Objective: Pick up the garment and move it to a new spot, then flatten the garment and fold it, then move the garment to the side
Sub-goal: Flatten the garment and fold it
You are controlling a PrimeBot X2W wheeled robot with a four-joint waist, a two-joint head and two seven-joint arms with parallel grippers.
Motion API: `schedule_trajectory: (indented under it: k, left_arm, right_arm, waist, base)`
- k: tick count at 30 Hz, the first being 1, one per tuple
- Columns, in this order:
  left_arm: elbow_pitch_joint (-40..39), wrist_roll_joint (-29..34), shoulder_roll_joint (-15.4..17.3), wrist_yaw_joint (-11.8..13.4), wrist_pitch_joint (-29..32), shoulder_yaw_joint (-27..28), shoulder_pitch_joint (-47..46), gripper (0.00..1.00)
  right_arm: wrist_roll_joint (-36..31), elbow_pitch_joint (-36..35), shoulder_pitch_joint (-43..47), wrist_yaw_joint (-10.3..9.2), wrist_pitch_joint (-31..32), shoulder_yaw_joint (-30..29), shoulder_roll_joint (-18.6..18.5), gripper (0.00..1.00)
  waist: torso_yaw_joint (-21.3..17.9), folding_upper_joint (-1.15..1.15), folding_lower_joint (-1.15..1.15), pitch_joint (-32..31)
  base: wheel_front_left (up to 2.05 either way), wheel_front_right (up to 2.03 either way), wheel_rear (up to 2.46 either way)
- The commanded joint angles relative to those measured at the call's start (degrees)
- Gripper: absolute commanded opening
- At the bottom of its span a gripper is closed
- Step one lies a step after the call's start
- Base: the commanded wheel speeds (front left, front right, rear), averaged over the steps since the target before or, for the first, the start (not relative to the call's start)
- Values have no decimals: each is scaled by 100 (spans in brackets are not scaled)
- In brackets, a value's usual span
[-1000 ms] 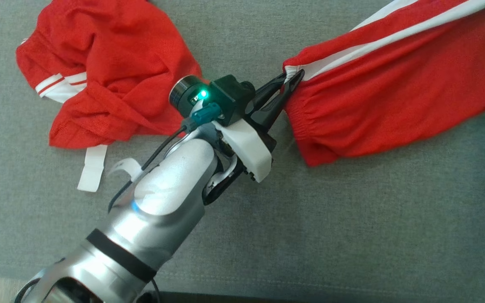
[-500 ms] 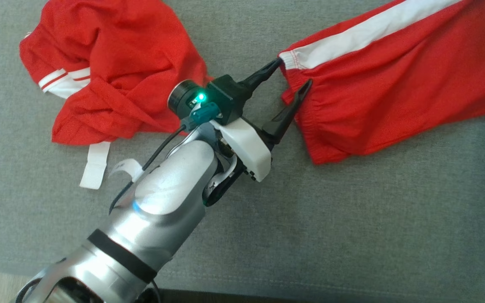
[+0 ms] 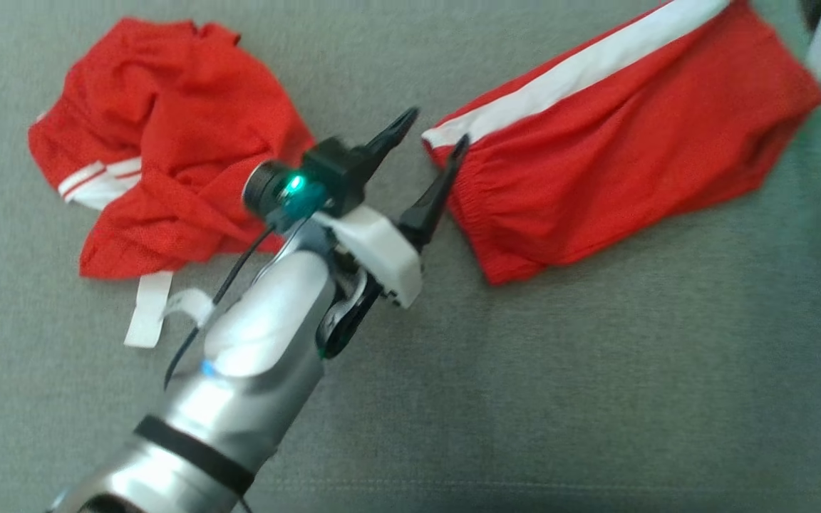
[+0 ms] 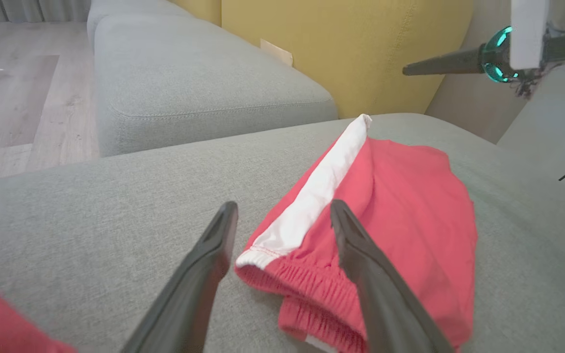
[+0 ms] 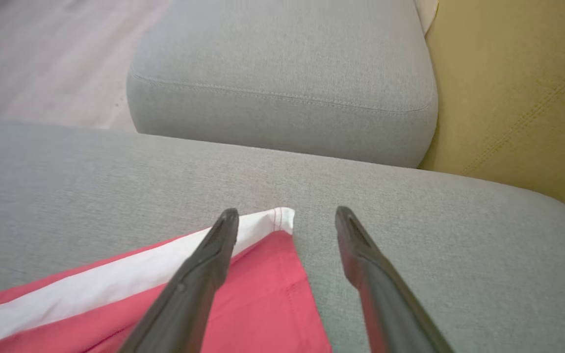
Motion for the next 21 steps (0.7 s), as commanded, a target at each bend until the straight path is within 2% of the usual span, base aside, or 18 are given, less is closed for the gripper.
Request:
schedule_trajectory:
  k: [1,13,21]
  left_arm:
    - [-164,83,115,42,-45,333,36,100]
    - [-1017,407,313,215,-45,1630,952,100]
    - [-1799,687,261,278,-45,2492,1893,100]
  right_arm:
    - [174,-258,219,-5,-285,42,83,100]
    - [863,-1158,1457,-5,-2227,-14,388,100]
    - [645,-1709,2743,-5,-3132,-454,779,100]
  waist:
    - [-243,0,0,-351]
    - [-747,0,0,-1202]
    - [-954,0,0,-1623]
  base:
    - [0,0,0]
    - [0,0,0]
    - [0,0,0]
